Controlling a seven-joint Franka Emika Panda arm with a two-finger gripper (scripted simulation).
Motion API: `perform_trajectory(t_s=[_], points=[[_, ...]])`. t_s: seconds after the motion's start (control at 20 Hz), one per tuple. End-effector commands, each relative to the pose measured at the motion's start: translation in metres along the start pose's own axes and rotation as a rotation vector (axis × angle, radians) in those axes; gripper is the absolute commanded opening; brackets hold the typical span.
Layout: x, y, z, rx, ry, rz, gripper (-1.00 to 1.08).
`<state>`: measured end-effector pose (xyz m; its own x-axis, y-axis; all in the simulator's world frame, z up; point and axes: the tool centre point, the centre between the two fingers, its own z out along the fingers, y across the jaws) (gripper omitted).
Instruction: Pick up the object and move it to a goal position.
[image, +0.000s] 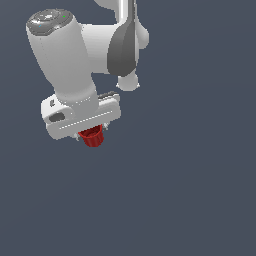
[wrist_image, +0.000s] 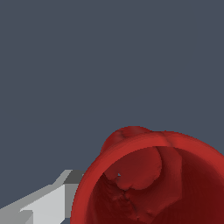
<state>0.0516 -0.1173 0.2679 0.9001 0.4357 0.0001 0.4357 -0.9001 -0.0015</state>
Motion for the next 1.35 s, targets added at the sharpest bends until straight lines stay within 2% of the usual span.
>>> perform_trajectory(t_s=[0.0, 0.6, 1.3], points=[[0.005, 0.009, -0.016, -0.001, 0.001, 0.0, -1.0], [0.021, 0.04, -0.067, -0.001, 0.0, 0.0, -1.0], [0.027, 0.05, -0.082, -0.002, 0.0, 0.0, -1.0]])
